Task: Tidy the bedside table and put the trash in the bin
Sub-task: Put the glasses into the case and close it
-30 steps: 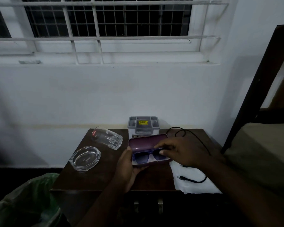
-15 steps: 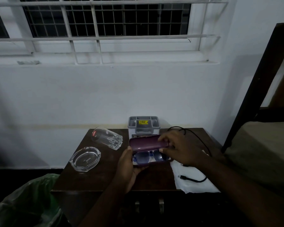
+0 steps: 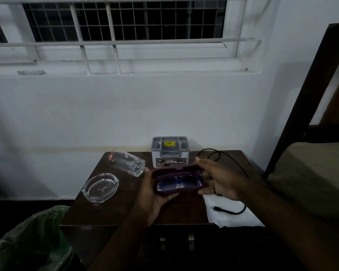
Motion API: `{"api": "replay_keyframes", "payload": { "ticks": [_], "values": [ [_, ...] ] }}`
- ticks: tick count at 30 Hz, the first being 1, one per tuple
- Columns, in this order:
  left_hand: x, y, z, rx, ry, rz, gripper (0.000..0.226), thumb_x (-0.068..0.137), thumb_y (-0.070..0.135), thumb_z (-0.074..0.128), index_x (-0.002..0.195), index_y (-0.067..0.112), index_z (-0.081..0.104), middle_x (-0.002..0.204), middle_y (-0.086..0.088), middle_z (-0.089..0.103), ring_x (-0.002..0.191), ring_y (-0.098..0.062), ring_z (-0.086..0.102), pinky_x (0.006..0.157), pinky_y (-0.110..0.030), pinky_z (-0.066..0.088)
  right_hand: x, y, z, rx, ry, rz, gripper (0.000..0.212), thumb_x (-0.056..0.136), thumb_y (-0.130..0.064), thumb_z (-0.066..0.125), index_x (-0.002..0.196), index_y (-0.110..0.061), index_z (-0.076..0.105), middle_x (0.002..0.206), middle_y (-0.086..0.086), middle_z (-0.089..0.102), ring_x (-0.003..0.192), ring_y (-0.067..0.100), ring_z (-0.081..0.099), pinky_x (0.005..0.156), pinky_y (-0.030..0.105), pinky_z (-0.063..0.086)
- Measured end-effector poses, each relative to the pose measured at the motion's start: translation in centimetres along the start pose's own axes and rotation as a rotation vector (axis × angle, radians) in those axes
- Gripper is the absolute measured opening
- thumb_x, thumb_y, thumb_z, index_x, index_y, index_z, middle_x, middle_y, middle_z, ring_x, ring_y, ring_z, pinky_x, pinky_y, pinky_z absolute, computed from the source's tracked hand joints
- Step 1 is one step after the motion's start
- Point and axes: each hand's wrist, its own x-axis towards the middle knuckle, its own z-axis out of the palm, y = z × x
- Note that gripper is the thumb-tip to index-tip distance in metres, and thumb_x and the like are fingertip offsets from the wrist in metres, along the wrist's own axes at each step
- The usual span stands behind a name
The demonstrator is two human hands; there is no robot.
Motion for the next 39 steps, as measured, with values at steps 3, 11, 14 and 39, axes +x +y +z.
{"api": "replay_keyframes", "payload": {
  "ticks": [3,11,14,39],
  "values": [
    [0.0,0.0,0.3,-0.012,0.058,-0.021,0.041,0.100,0.043,0.044,0.119,0.009,0.060,0.117,-0.017,0.068,0.106,-0.035,0.067,0.079,-0.049,0.059,0.5,0.7,-0.1,0.013,0.055,0.028,0.036,0.087,-0.050,0.062,0.098,-0.016,0.065,0.099,0.007,0.071,0.087,0.025,0.072,0.076,0.039,0.060],
    [0.4,-0.1,0.3,0.031,0.123,-0.031,0.036,0.100,0.013,0.051,0.131,-0.005,0.043,0.135,-0.030,0.052,0.122,-0.042,0.055,0.080,-0.050,0.059,1.6,1.6,0.1,0.023,0.094,0.029,0.038,0.085,-0.009,0.071,0.117,-0.013,0.051,0.120,0.014,0.061,0.102,0.027,0.066,0.073,0.036,0.061],
    [0.8,-0.4,0.0,0.037,0.124,-0.025,0.038,0.099,0.012,0.051,0.132,-0.005,0.042,0.137,-0.030,0.051,0.123,-0.041,0.055,0.083,-0.052,0.058,1.7,1.8,0.1,0.033,0.096,0.027,0.038,0.085,-0.007,0.070,0.117,-0.012,0.050,0.122,0.015,0.060,0.100,0.026,0.066,0.068,0.034,0.061],
    [0.2,-0.4,0.5,0.111,0.086,0.037,0.040,0.100,0.022,0.052,0.129,-0.005,0.047,0.120,-0.027,0.062,0.098,-0.030,0.068,0.073,-0.041,0.062,0.1,0.6,-0.1,-0.753,-0.013,-0.216,0.060,0.059,-0.050,0.086,0.111,-0.034,0.062,0.108,-0.007,0.068,0.097,0.012,0.066,0.085,0.035,0.057]
  ]
}}
